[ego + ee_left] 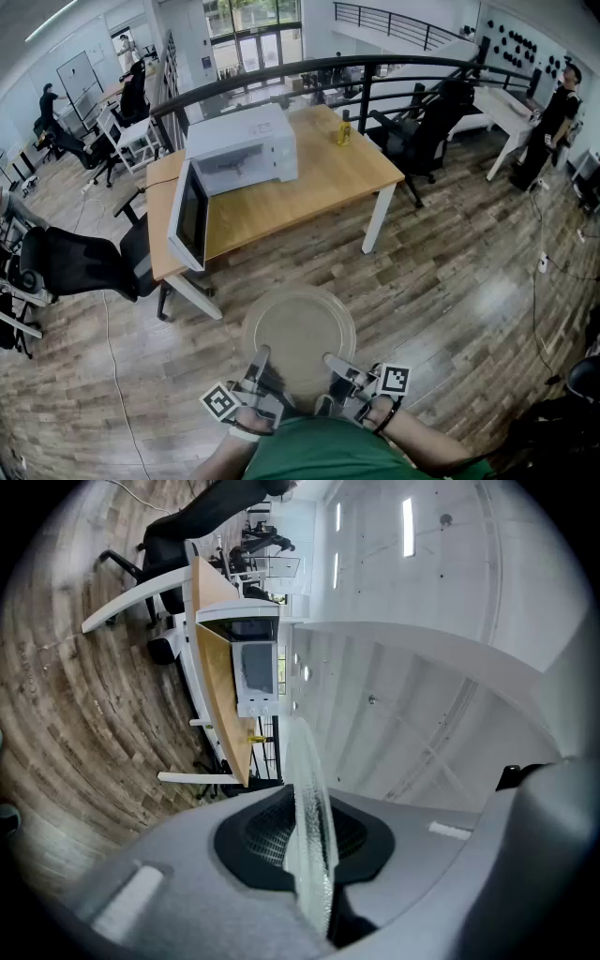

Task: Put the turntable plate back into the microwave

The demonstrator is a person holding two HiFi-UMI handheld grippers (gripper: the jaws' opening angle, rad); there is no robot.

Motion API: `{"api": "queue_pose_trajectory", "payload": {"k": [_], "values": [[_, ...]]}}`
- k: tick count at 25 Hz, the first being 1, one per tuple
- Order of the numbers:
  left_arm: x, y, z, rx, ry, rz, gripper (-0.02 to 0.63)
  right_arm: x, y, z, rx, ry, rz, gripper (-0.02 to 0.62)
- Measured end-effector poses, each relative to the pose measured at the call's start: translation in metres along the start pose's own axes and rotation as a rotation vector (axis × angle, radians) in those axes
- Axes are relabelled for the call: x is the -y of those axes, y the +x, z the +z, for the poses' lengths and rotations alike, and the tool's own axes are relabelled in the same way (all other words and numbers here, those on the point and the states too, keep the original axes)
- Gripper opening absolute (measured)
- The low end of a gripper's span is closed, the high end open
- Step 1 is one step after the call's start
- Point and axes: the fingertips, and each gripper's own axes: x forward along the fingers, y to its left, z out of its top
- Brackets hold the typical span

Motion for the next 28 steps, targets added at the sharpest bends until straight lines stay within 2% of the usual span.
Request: {"api": "queue_pose_trajectory", "payload": {"k": [13, 18, 28], "values": [[0.017, -0.021, -0.007, 0.021, 0.032, -0.026, 0.036, -0.017, -0.008, -0.017, -0.031, -0.028, 0.011, 0.044], [0.024, -0.017, -0.003, 0.030, 0.040, -0.041, 0.037, -0.024, 0.000, -0.011, -0.035, -0.033, 0.032, 0.049], [0.006, 0.008, 0.025, 0.031, 0.016, -0.028, 0.037, -0.006, 0.029, 0.008, -0.034, -0.016, 0.004, 0.046]]}}
